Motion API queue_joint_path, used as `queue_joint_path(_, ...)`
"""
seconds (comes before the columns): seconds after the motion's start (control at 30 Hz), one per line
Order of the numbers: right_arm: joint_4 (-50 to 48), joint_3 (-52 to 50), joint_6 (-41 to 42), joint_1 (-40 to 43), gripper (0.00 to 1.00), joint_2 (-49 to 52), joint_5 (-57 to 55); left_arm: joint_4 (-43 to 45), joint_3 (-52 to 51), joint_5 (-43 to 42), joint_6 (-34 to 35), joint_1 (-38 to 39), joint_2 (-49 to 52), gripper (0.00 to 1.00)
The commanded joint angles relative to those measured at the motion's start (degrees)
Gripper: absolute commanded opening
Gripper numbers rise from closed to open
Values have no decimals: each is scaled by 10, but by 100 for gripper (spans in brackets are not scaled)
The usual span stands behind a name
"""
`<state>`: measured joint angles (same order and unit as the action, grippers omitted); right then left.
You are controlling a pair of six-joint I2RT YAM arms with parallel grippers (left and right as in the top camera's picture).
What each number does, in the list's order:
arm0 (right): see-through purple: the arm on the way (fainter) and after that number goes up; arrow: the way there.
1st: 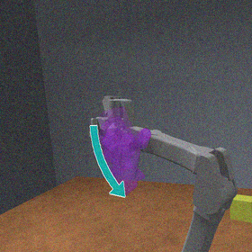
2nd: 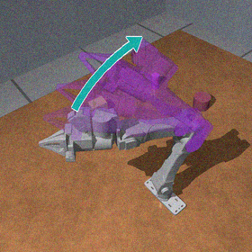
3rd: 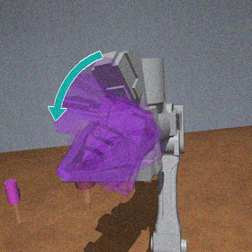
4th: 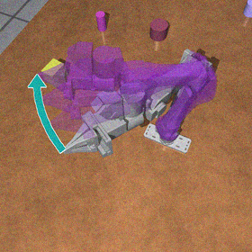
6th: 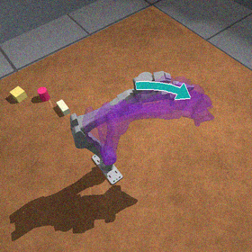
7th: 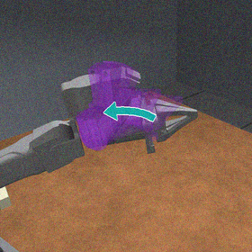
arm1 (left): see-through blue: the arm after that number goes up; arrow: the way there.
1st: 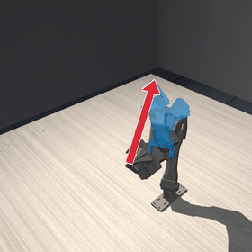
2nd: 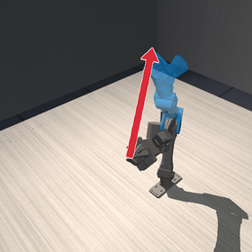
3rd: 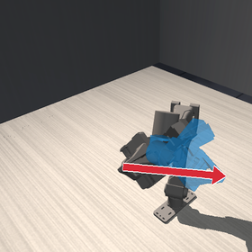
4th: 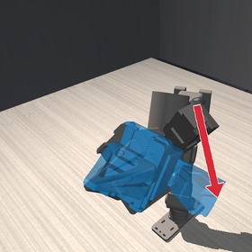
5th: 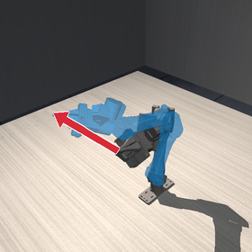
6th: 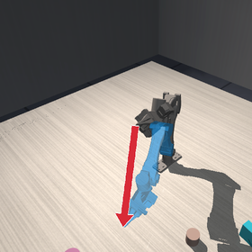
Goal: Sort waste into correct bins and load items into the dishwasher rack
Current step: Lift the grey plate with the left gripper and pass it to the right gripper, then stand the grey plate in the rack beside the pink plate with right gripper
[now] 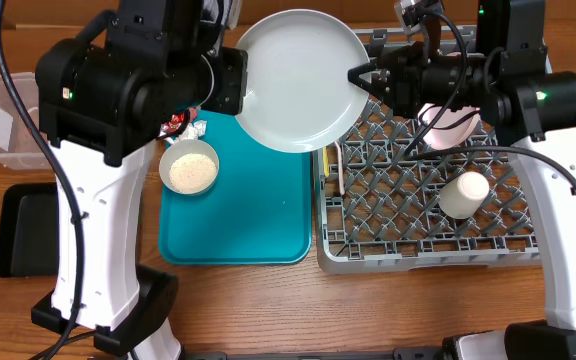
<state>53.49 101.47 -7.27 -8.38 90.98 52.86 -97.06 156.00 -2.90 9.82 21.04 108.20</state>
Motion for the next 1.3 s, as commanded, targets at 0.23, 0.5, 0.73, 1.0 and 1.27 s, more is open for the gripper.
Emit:
queue_joint_path(0.23,10,2,59,-10,4,-29,-145,3,8,56,-4,-2,-20,100)
queue_joint_path(0.5,73,2,141,-10,4,-82,-520,3,8,68,-4,-2,-115,100)
queue_joint_path(0.73,130,2,200,-10,4,-79,-761,3,8,78,-4,-2,-148,100)
queue_joint_path(1.0,183,2,224,-10,4,-57,-873,3,7,78,-4,-2,-137,100)
queue_joint_path(1.27,183,1,223,-10,4,35,-880,3,7,78,-4,-2,-133,100)
